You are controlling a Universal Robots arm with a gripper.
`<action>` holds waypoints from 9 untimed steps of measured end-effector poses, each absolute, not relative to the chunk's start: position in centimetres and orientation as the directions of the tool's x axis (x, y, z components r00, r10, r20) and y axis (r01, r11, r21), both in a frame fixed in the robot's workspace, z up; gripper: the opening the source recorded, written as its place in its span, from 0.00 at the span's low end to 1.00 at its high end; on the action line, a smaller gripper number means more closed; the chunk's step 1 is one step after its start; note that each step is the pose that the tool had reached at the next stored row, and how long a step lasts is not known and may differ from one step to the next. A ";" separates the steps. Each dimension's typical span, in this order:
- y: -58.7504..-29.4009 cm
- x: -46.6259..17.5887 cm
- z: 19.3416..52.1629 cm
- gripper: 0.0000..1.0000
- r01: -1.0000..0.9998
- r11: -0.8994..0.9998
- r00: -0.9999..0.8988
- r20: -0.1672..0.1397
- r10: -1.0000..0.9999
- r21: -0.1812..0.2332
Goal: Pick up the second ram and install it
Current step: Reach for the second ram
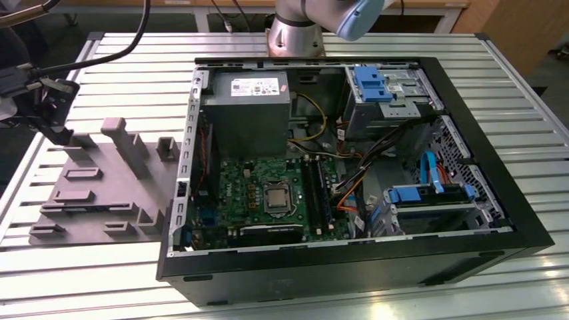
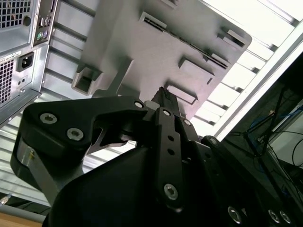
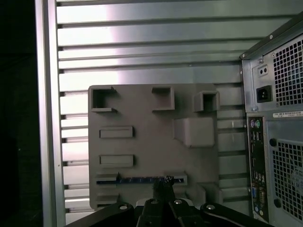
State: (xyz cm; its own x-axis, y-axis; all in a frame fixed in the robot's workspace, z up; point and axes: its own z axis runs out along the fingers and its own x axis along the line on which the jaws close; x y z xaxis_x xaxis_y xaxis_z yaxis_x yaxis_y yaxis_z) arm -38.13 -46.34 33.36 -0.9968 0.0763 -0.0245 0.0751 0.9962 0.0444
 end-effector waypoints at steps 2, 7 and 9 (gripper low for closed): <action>-46.4 -38.2 33.3 0.11 0.075 0.996 -0.997 -0.024 0.076 0.044; -46.7 -38.3 33.1 0.11 0.075 0.996 -0.997 -0.024 0.076 0.044; -46.8 -38.4 33.0 0.11 0.075 0.996 -0.997 -0.024 0.076 0.044</action>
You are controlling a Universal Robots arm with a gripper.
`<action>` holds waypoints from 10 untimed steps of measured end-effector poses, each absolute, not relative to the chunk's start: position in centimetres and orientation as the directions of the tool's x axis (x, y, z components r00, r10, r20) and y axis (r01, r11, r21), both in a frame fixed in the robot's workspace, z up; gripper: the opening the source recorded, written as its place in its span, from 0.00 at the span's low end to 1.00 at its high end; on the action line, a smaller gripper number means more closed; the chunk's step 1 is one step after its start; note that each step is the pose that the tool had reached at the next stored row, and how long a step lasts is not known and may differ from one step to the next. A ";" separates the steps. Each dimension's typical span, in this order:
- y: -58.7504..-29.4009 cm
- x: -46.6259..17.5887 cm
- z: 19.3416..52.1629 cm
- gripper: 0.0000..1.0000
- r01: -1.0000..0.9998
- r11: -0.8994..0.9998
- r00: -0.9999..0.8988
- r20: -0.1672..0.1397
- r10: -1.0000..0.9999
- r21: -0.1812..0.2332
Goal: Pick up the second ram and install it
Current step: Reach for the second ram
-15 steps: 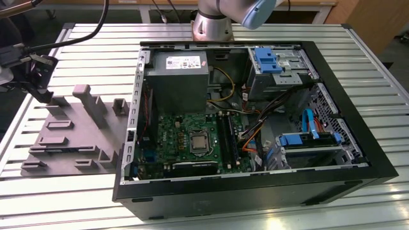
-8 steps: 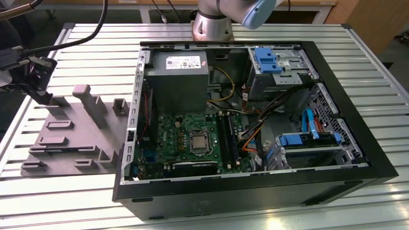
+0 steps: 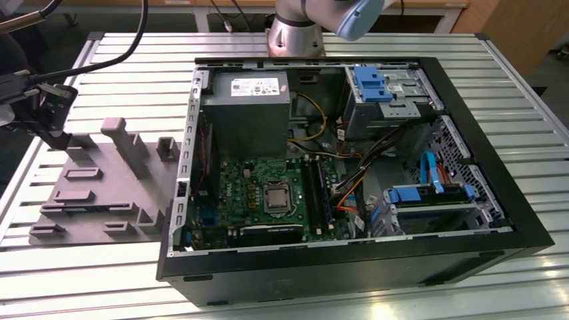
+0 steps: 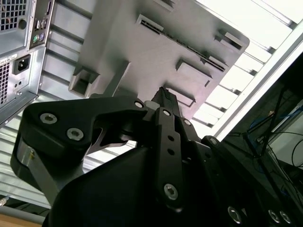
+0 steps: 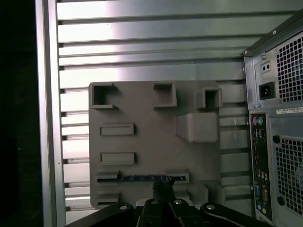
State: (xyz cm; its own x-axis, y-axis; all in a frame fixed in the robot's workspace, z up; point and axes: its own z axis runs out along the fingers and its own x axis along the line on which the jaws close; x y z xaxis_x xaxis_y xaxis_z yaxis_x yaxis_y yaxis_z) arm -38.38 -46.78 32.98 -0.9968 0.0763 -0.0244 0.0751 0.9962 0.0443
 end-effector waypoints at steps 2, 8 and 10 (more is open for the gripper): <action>-46.9 -38.4 32.9 0.11 0.075 0.996 -0.997 -0.024 0.076 0.044; -47.1 -38.6 32.4 0.11 0.075 0.996 -0.997 -0.025 0.076 0.044; -47.1 -38.7 32.3 0.11 0.075 0.996 -0.997 -0.024 0.076 0.044</action>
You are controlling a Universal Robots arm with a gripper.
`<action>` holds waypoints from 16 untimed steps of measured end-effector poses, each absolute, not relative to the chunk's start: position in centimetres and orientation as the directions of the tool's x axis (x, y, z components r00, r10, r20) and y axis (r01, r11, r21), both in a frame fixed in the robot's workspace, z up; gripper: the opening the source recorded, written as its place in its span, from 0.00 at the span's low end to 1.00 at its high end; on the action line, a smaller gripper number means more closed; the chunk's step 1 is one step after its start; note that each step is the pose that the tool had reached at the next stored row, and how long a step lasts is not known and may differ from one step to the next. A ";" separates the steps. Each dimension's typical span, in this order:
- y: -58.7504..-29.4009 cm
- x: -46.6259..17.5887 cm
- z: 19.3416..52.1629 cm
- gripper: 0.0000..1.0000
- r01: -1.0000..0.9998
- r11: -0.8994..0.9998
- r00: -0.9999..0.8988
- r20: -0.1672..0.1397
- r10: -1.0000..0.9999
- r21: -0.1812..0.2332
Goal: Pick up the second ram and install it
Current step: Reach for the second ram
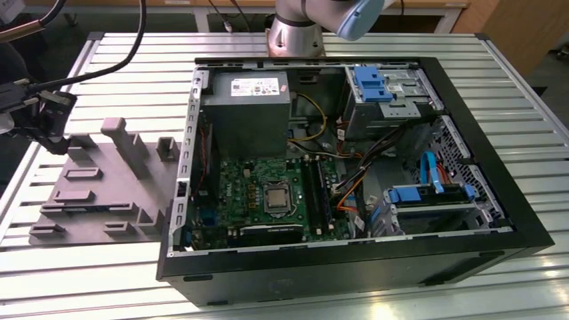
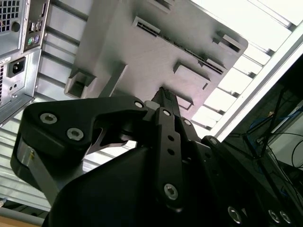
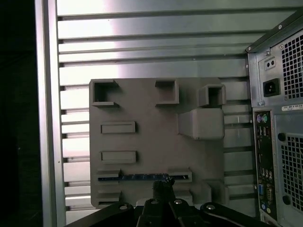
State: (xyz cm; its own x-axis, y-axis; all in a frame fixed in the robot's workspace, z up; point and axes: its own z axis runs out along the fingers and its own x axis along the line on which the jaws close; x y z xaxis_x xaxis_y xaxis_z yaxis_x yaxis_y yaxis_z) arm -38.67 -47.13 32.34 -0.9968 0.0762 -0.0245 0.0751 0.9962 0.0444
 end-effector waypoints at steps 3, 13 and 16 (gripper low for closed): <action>-47.2 -38.8 32.2 0.11 0.075 0.996 -0.997 -0.024 0.076 0.044; -47.4 -39.1 31.8 0.11 0.075 0.996 -0.997 -0.024 0.076 0.044; -47.5 -39.2 31.7 0.11 0.075 0.996 -0.997 -0.024 0.076 0.044</action>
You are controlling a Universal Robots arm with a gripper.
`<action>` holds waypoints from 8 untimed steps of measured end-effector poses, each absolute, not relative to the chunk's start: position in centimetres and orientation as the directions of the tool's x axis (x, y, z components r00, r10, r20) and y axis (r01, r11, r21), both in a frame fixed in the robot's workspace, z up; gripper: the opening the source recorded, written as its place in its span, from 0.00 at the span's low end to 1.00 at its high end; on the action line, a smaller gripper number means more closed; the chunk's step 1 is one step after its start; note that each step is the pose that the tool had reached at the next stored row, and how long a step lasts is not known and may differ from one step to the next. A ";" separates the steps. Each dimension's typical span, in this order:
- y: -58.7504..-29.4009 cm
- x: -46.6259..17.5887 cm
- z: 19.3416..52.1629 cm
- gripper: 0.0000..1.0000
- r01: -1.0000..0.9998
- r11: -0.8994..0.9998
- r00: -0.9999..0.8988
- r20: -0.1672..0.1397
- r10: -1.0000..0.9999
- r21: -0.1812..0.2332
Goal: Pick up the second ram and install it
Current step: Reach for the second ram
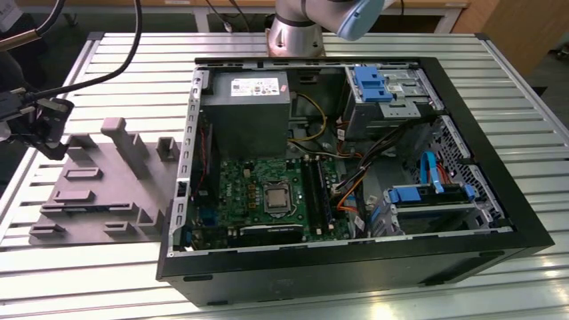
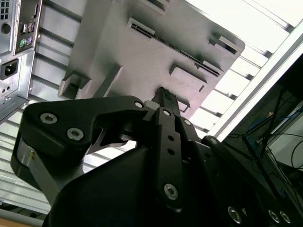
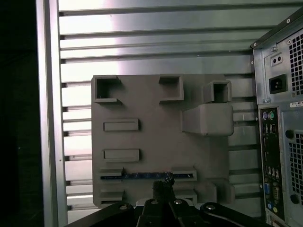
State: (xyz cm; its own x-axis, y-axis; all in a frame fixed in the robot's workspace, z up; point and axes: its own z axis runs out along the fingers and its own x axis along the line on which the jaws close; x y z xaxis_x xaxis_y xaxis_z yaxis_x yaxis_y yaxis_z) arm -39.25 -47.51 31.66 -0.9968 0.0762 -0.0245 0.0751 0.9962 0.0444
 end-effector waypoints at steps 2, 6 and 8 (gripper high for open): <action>-47.6 -39.3 31.6 0.11 0.075 0.996 -0.997 -0.024 0.076 0.044; -47.7 -39.5 31.4 0.11 0.075 0.996 -0.997 -0.025 0.076 0.044; -47.8 -39.6 31.4 0.11 0.075 0.996 -0.997 -0.024 0.076 0.044</action>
